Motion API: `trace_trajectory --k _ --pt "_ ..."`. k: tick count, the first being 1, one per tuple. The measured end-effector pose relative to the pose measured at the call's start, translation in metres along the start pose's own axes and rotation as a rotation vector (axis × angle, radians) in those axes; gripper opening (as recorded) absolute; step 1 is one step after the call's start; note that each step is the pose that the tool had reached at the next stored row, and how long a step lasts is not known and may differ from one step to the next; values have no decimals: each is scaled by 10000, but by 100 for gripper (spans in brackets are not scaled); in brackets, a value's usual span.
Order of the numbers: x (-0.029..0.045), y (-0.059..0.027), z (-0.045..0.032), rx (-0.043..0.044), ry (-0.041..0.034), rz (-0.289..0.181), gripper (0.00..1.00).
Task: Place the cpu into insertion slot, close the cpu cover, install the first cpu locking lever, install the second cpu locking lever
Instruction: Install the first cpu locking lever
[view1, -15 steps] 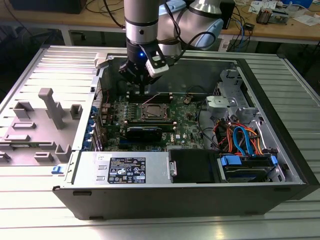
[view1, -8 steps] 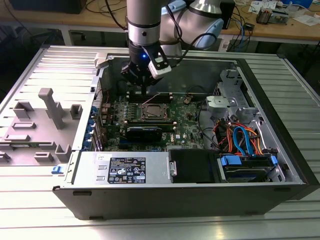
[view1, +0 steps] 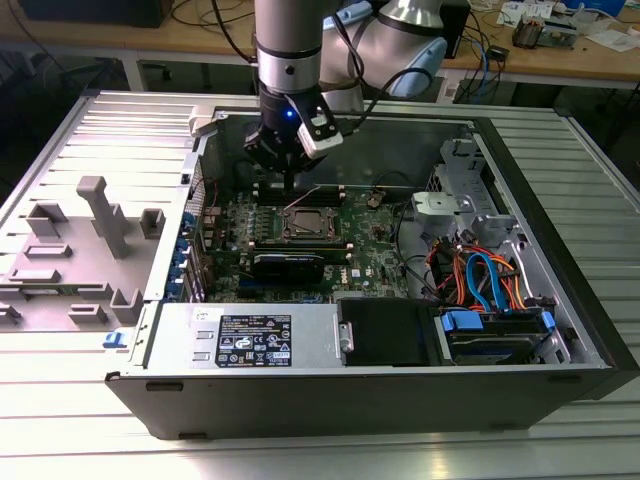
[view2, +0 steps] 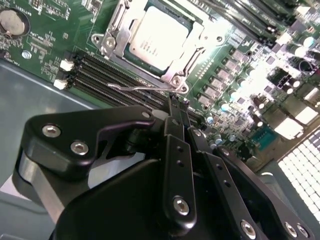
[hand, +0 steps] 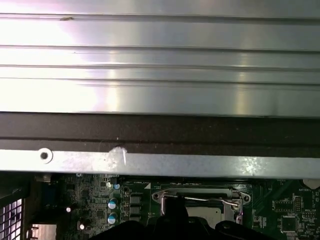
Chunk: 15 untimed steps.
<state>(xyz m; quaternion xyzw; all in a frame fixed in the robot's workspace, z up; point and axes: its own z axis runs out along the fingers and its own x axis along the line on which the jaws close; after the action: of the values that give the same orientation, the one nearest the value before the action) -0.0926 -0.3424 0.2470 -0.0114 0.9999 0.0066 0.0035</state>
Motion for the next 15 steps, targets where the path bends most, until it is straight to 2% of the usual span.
trace_trajectory --k 15 --pt "0 1 5 2 1 0 11"
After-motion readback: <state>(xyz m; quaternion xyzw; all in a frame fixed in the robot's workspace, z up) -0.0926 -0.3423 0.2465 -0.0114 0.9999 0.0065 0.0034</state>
